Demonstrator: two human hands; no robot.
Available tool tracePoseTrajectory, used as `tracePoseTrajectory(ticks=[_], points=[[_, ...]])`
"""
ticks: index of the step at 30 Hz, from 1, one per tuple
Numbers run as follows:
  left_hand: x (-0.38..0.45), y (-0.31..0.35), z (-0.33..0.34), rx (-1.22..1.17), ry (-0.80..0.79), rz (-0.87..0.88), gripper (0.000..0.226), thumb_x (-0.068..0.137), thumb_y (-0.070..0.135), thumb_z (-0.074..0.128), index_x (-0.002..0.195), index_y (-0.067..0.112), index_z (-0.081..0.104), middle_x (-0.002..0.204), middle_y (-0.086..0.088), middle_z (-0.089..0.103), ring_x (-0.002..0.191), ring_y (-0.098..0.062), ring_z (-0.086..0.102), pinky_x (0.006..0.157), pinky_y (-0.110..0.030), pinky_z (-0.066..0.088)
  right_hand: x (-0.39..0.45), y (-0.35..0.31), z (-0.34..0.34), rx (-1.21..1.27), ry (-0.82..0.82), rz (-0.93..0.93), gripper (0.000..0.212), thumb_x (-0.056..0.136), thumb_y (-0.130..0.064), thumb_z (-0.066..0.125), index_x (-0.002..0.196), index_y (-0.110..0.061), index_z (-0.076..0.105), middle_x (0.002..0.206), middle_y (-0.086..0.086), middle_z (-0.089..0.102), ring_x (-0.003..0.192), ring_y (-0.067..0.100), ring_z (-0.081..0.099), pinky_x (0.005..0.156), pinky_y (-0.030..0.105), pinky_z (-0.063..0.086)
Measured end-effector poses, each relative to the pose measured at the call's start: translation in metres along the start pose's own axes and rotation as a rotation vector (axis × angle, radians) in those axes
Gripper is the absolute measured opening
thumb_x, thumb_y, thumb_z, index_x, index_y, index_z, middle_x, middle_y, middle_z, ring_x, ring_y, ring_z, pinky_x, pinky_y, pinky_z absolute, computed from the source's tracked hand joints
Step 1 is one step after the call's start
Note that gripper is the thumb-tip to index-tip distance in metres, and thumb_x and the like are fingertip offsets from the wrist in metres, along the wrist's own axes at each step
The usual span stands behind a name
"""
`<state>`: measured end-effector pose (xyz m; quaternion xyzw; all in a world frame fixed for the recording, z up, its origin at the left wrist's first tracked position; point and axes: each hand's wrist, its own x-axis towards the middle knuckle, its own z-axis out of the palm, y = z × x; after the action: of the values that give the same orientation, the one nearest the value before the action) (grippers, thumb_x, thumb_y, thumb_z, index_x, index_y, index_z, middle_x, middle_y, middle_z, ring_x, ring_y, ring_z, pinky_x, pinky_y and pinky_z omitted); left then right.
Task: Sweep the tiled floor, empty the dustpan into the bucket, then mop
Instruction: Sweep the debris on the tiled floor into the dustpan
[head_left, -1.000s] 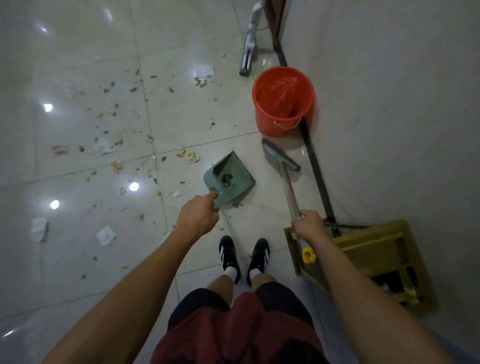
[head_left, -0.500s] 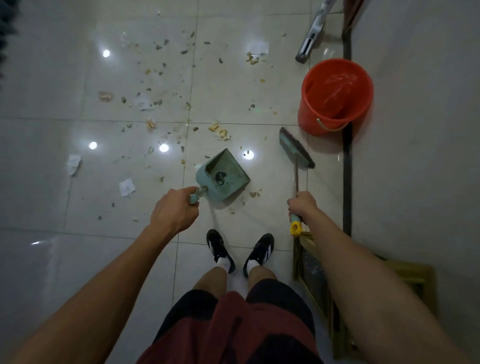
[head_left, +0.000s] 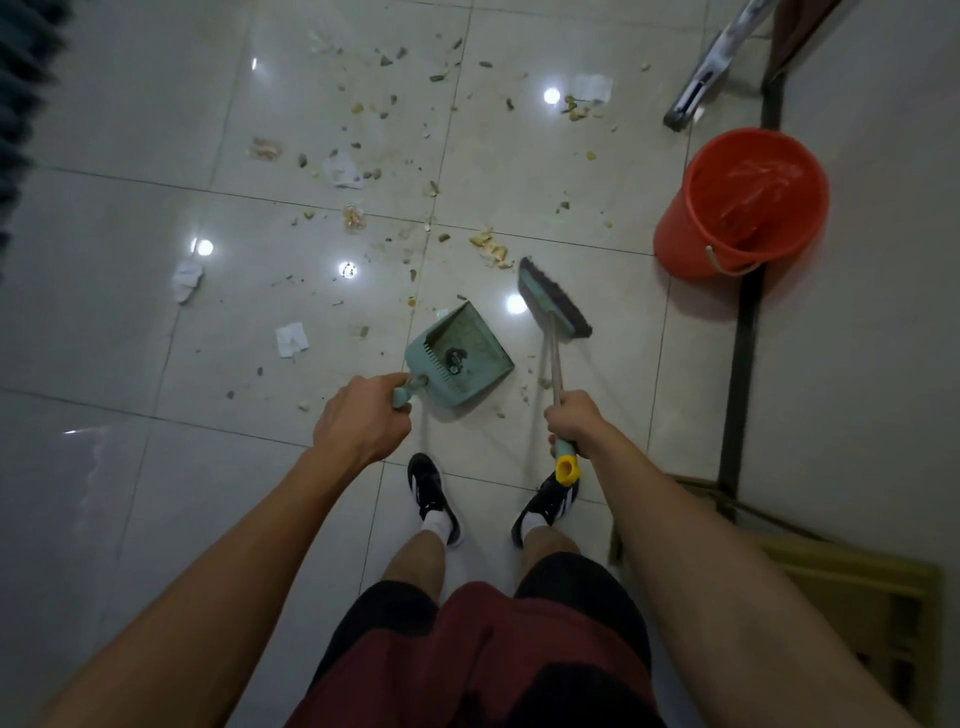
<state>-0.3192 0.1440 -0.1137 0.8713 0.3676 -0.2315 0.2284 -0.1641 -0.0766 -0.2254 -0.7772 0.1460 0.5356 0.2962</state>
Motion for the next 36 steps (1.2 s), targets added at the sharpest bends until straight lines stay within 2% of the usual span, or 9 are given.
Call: tracePoseTrajectory(ticks=[4, 8, 14, 19, 22, 26, 28, 33, 36], points=[[0.003, -0.047, -0.016, 0.001, -0.021, 0.04, 0.031, 0.089, 0.021, 0.057, 0.114, 0.035, 0.068, 0.079, 0.0, 0.067, 0.069, -0.023, 0.064, 0.069, -0.041, 0.062, -0.021, -0.01, 0.061, -0.004, -0.036, -0.006, 0.03, 0.092, -0.002, 0.049, 0.121, 0.004, 0.054, 0.097, 0.022, 0.056, 0.062, 0.03, 0.058, 0.045, 0.03, 0.05], [0.004, -0.09, -0.031, 0.001, -0.023, 0.062, 0.034, 0.09, 0.021, 0.058, 0.12, 0.034, 0.068, 0.084, -0.002, 0.069, 0.072, -0.025, 0.064, 0.071, -0.042, 0.062, -0.039, -0.023, 0.1, 0.067, -0.089, -0.01, 0.021, 0.095, -0.001, 0.047, 0.115, 0.002, 0.054, 0.083, 0.016, 0.051, 0.055, 0.024, 0.048, 0.045, 0.029, 0.045], [0.002, -0.124, -0.04, -0.009, -0.023, 0.076, 0.03, 0.09, 0.021, 0.059, 0.116, 0.03, 0.069, 0.089, -0.001, 0.067, 0.074, -0.024, 0.064, 0.068, -0.035, 0.058, -0.059, -0.023, 0.112, 0.206, -0.069, -0.039, 0.039, 0.095, -0.003, 0.05, 0.134, -0.008, 0.053, 0.078, 0.013, 0.047, 0.052, 0.02, 0.039, 0.048, 0.029, 0.038], [-0.013, -0.124, -0.036, -0.003, -0.005, 0.091, 0.02, 0.09, 0.026, 0.058, 0.107, 0.027, 0.069, 0.086, -0.005, 0.069, 0.073, -0.027, 0.065, 0.068, -0.037, 0.06, -0.081, 0.005, 0.101, 0.293, 0.006, -0.073, 0.052, 0.097, -0.003, 0.051, 0.148, -0.01, 0.041, 0.076, 0.013, 0.049, 0.048, 0.02, 0.039, 0.044, 0.026, 0.037], [-0.025, -0.115, -0.029, -0.001, 0.011, 0.117, 0.02, 0.094, 0.029, 0.059, 0.109, 0.023, 0.07, 0.081, -0.001, 0.065, 0.071, -0.024, 0.065, 0.067, -0.035, 0.06, -0.091, 0.034, 0.083, 0.312, 0.061, -0.069, 0.053, 0.095, -0.003, 0.053, 0.146, -0.009, 0.043, 0.075, 0.013, 0.051, 0.047, 0.02, 0.04, 0.044, 0.026, 0.038], [-0.039, -0.091, -0.016, 0.037, 0.017, 0.162, 0.024, 0.096, 0.037, 0.063, 0.116, 0.026, 0.071, 0.092, -0.004, 0.071, 0.075, -0.024, 0.066, 0.068, -0.035, 0.059, -0.105, 0.083, 0.05, 0.333, 0.152, -0.05, 0.052, 0.094, -0.005, 0.053, 0.145, -0.01, 0.044, 0.076, 0.014, 0.054, 0.049, 0.021, 0.043, 0.045, 0.027, 0.04], [-0.046, -0.076, -0.008, 0.086, 0.016, 0.204, 0.021, 0.097, 0.036, 0.06, 0.11, 0.025, 0.072, 0.089, -0.003, 0.07, 0.072, -0.022, 0.065, 0.065, -0.035, 0.059, -0.111, 0.105, 0.031, 0.332, 0.19, -0.036, 0.049, 0.095, -0.004, 0.052, 0.143, -0.01, 0.045, 0.078, 0.015, 0.054, 0.05, 0.022, 0.044, 0.045, 0.028, 0.042], [-0.056, -0.039, 0.007, 0.141, 0.0, 0.26, 0.02, 0.097, 0.034, 0.058, 0.108, 0.026, 0.072, 0.087, -0.002, 0.069, 0.07, -0.022, 0.064, 0.064, -0.036, 0.06, -0.124, 0.147, -0.01, 0.341, 0.265, -0.011, 0.021, 0.094, 0.004, 0.047, 0.11, -0.009, 0.055, 0.08, 0.021, 0.052, 0.052, 0.023, 0.046, 0.044, 0.03, 0.043], [-0.061, -0.023, 0.017, 0.155, -0.012, 0.277, 0.023, 0.098, 0.035, 0.059, 0.115, 0.027, 0.071, 0.086, -0.001, 0.068, 0.069, -0.02, 0.063, 0.062, -0.034, 0.058, -0.121, 0.17, -0.025, 0.345, 0.285, 0.029, 0.014, 0.094, 0.003, 0.047, 0.104, 0.0, 0.057, 0.076, 0.018, 0.051, 0.049, 0.023, 0.047, 0.038, 0.025, 0.043]])
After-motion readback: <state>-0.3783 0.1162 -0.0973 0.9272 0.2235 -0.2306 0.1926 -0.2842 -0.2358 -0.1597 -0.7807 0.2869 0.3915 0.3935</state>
